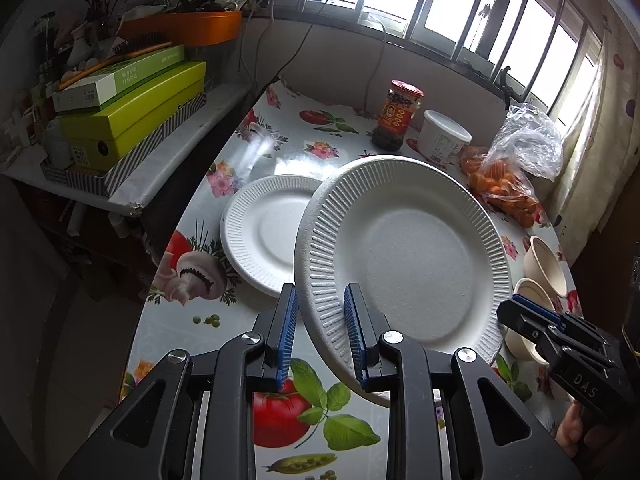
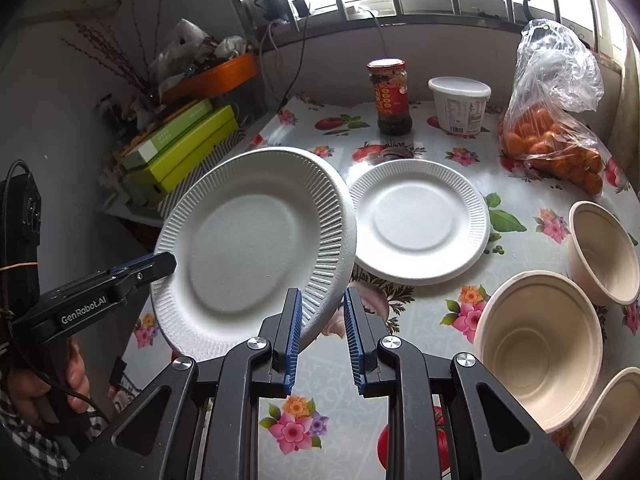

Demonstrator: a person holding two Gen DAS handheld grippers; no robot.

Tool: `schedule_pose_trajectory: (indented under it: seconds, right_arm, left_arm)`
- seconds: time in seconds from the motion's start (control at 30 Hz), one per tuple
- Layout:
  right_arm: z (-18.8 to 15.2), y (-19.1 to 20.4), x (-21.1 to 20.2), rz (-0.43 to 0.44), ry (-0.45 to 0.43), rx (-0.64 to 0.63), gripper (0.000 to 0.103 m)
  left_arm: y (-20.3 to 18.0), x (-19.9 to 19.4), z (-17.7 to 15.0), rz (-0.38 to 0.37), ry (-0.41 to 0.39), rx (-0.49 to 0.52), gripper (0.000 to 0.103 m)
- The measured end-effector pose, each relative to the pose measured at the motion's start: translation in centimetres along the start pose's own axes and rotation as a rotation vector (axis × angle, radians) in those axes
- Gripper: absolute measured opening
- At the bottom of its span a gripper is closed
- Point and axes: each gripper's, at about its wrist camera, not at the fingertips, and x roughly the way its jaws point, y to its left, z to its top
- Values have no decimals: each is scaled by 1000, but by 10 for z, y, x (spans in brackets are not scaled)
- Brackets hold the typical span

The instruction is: Organize plates and bowls

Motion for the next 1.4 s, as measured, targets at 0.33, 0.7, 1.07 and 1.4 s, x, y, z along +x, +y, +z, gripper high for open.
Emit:
schedule_pose_trajectory:
  seconds: [0.33, 0.7, 1.07, 1.4]
  right_arm:
    - [41, 18, 35, 8, 23, -24, 21]
    - [55, 20, 96, -7, 109, -3, 21]
    - [62, 18, 139, -29, 164, -17, 21]
    - [63, 15, 159, -43, 190, -32, 21]
  left_arm:
    - [24, 17, 35, 47, 7, -38, 25]
    - [53, 66, 46, 91, 86, -78, 25]
    - [62, 98, 49, 130, 131, -79, 26]
    - [66, 114, 50, 148, 157, -76, 26]
